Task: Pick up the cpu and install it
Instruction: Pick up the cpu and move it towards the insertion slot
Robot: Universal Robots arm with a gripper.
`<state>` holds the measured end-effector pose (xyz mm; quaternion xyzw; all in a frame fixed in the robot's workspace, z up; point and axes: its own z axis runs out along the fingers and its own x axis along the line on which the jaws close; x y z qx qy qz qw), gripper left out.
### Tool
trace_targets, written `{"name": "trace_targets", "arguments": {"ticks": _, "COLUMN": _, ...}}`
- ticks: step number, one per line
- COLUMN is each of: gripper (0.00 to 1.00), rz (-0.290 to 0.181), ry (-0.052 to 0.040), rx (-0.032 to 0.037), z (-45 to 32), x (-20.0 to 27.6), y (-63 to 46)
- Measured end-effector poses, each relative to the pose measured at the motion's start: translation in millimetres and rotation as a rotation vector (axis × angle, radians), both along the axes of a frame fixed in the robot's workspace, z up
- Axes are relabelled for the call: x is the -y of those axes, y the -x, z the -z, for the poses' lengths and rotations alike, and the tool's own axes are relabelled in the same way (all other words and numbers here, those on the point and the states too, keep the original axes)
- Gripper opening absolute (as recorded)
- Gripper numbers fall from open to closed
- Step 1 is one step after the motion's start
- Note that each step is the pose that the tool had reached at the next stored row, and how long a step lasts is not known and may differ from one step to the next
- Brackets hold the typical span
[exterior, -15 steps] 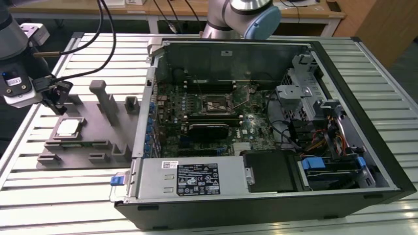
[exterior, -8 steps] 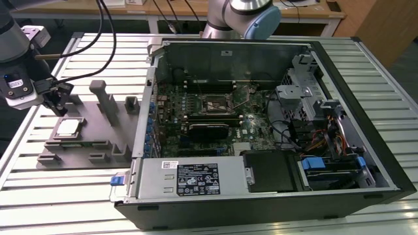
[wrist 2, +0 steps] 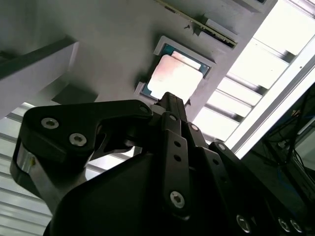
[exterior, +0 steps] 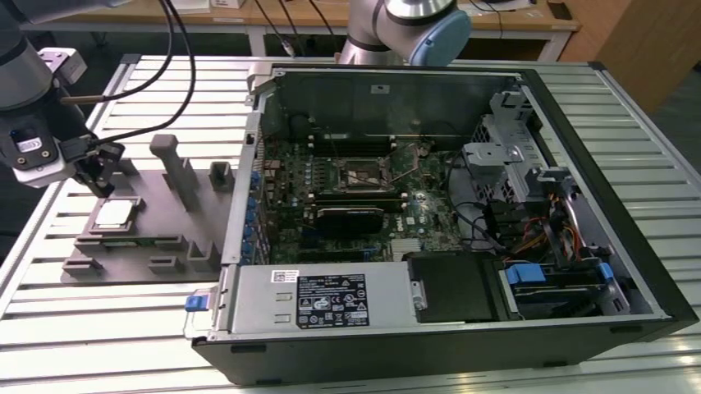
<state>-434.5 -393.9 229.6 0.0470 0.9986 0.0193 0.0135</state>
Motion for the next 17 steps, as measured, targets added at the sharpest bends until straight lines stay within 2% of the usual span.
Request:
{"name": "trace_targets", "arguments": {"ticks": 10, "gripper": 0.11, "rz": 0.000, "ry": 0.0001, "rx": -0.0001, "z": 7.4, "x": 0.2, "y": 1.0}}
{"name": "trace_targets", "arguments": {"ticks": 17, "gripper": 0.11, "rz": 0.000, "ry": 0.0001, "rx": 0.0001, "z": 13.1, "x": 2.1, "y": 1.4}}
